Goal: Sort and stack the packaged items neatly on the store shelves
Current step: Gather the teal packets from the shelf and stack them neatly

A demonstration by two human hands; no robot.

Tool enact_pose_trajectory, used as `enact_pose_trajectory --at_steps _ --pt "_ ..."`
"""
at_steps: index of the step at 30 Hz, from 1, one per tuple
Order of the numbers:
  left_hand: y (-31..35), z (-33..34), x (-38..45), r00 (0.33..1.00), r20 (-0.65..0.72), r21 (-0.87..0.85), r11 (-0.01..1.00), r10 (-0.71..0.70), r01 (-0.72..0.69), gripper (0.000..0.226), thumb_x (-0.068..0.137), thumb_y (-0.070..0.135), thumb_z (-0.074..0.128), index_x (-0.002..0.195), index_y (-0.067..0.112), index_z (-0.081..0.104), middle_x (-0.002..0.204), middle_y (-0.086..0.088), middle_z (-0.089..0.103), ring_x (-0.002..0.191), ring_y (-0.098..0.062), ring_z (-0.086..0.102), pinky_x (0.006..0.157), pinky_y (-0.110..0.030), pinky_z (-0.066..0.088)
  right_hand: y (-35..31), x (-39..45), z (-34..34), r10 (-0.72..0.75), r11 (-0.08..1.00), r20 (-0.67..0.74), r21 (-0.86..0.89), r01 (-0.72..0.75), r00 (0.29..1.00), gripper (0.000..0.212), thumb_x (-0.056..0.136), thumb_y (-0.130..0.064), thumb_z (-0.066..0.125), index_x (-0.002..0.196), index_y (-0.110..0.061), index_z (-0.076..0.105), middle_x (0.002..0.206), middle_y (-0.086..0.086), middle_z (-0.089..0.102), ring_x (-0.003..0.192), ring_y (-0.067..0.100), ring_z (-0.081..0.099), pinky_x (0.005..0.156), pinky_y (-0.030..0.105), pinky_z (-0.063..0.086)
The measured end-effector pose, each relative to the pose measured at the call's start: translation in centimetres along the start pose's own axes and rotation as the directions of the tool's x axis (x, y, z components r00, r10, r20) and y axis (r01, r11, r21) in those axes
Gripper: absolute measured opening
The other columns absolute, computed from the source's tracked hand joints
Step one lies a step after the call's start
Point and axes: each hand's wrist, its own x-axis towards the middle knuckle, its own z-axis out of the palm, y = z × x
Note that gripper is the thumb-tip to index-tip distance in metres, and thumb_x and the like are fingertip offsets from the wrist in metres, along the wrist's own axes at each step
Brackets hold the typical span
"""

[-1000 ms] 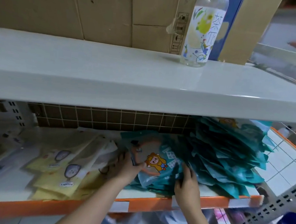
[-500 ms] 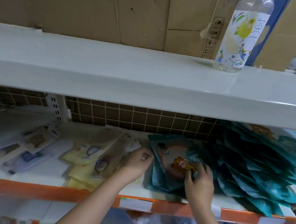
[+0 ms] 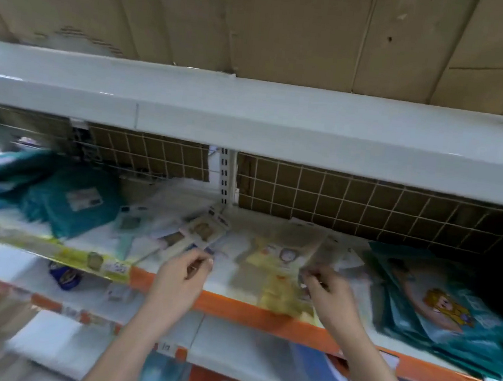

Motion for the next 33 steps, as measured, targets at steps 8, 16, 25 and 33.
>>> enact_pose_trajectory --at_steps 8,16,25,33 --pt "-10.8 -15.2 -1.2 0.981 -0.184 0.019 0.997 -0.068 0.073 0.02 0.092 0.015 0.058 0.078 0.027 0.065 0.075 0.006 0.069 0.075 -0.013 0.064 0.074 -0.024 0.046 -7.3 -3.1 13.9 0.036 0.991 0.123 0.124 -0.052 0.992 0.017 0.095 -0.015 0.053 0.084 -0.025 0.061 0.09 0.002 0.066 0.073 0.013 0.066 0.067 0.025 0.048" --pt "-17.5 -24.8 -1.0 0.965 -0.224 -0.012 0.99 -0.138 0.138 0.023 0.094 0.02 0.054 0.077 0.031 0.065 0.071 0.002 0.068 0.077 -0.022 0.065 0.075 -0.043 0.05 -12.9 -3.8 23.6 0.043 0.995 0.189 0.082 -0.059 0.981 0.011 0.094 -0.02 0.054 0.092 -0.022 0.065 0.093 -0.002 0.068 0.074 0.012 0.067 0.08 0.034 0.053" --pt "-22.5 -30.9 3.5 0.93 -0.291 -0.009 0.973 -0.224 0.232 0.02 0.094 0.025 0.052 0.08 0.037 0.062 0.082 0.003 0.071 0.081 -0.02 0.066 0.073 -0.042 0.054 -17.2 0.9 32.8 -0.015 0.999 0.291 0.044 0.002 0.957 0.015 0.094 -0.018 0.056 0.083 -0.027 0.062 0.089 0.001 0.067 0.069 0.011 0.066 0.067 0.031 0.051" --pt "-26.1 -36.0 10.2 0.906 -0.334 0.042 0.956 -0.26 0.29 0.014 0.094 0.025 0.052 0.095 0.024 0.066 0.088 0.003 0.07 0.086 -0.017 0.064 0.074 -0.033 0.049 -21.0 7.3 41.5 -0.017 0.999 0.372 0.033 0.005 0.928 0.011 0.095 -0.017 0.055 0.086 -0.022 0.06 0.087 0.002 0.066 0.07 0.014 0.063 0.069 0.029 0.051"
